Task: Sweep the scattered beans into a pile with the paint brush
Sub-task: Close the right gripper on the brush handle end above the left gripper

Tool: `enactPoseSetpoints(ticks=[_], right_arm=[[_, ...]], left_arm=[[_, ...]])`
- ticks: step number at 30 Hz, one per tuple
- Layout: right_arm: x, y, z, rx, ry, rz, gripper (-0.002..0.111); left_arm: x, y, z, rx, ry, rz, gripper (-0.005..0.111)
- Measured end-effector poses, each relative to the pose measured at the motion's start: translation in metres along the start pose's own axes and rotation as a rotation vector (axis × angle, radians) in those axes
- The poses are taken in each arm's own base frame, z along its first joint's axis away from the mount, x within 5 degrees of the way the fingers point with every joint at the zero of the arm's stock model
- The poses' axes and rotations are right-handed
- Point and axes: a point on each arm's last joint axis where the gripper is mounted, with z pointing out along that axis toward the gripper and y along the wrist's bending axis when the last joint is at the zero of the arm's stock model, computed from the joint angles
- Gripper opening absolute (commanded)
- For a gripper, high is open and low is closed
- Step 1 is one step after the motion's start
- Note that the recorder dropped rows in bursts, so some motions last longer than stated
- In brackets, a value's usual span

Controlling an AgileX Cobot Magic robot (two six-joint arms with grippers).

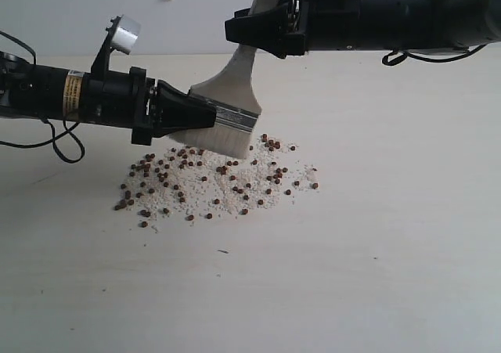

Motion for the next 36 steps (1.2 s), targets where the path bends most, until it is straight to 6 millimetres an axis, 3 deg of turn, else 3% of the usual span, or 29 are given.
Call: enactPoseSetpoints(ticks=[9,20,26,29,33,36], right_arm=[[0.0,0.0,0.0,0.0,0.0,-0.007,0.047],[-0.022,-0.003,0.002,-0.005,-0.026,-0.008,0.047],[-0.023,-0.004,0.002,-0.006,-0.027,0.028,0.046],[-0.023,-0.004,0.002,-0.006,-0.027,0.037,0.034],[-0.023,-0.002,0.002,-0.018,-0.031,0.044,0.003],[-0.024,0.003,0.004,-0.061,-0.04,0.046,0.0]], left_arm=[[0.0,0.0,0.0,0.0,0.0,0.009,0.0],[-0.002,0.001,0.0,-0.011,-0.019,0.037,0.0],[-0.003,0.001,0.0,-0.014,-0.024,0.049,0.0],[-0.003,0.002,0.0,-0.015,-0.026,0.052,0.0],[-0.003,0.002,0.0,-0.025,-0.031,0.048,0.0],[-0.003,0.003,0.0,-0.036,-0.032,0.053,0.0]])
